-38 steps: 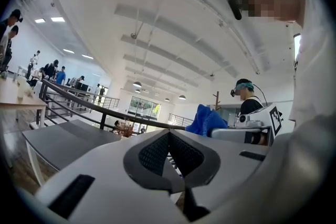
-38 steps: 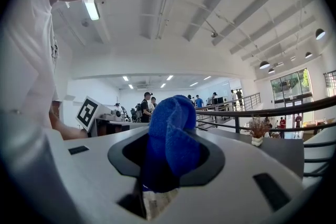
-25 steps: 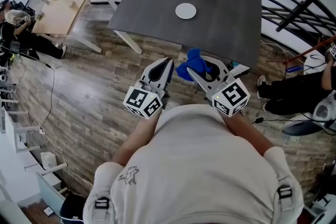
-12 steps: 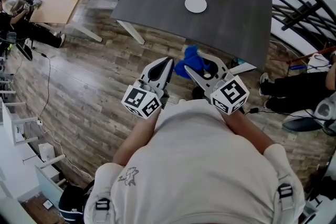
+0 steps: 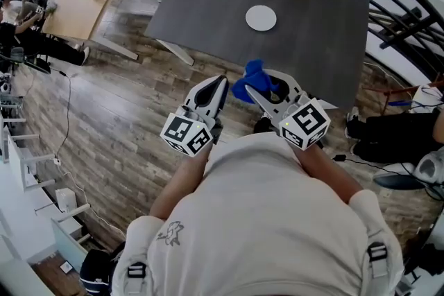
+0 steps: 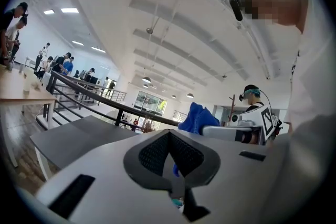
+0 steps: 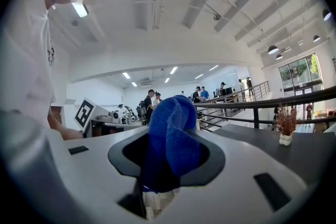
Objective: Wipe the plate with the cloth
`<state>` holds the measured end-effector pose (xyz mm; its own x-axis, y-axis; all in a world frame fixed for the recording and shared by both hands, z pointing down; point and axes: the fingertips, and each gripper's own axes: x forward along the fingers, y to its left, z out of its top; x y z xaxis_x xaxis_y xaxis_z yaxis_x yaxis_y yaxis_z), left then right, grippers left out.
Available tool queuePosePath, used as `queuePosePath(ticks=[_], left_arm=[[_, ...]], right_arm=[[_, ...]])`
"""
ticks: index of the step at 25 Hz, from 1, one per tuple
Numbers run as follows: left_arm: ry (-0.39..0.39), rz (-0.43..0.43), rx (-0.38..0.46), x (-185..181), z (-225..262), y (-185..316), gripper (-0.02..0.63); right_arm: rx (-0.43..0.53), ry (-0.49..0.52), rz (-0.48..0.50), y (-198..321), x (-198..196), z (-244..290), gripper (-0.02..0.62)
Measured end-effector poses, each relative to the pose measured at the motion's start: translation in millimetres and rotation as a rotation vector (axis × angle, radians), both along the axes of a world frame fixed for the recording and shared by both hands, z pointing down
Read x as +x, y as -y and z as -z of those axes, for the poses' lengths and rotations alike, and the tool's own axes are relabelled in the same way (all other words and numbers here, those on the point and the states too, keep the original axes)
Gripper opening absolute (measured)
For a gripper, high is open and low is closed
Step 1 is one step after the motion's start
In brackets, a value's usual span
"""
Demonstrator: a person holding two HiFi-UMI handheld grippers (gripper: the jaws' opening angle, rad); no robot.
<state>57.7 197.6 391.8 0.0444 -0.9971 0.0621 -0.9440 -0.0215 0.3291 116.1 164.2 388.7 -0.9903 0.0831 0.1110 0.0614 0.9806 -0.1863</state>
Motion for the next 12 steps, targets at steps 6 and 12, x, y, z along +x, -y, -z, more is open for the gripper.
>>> queuePosePath(ticks=[6,12], left_arm=[[0.009,-0.003,0.0,-13.0,3.2,77.3,0.006],[0.04,-0.049,-0.03,-13.2,9.8,144.5,0.006]], right_arm=[[-0.014,0.003,-0.022,82.3,-9.4,1.1,0.132],[-0.038,0.016,-0.038,146.5,-2.9,1.5,0.132]])
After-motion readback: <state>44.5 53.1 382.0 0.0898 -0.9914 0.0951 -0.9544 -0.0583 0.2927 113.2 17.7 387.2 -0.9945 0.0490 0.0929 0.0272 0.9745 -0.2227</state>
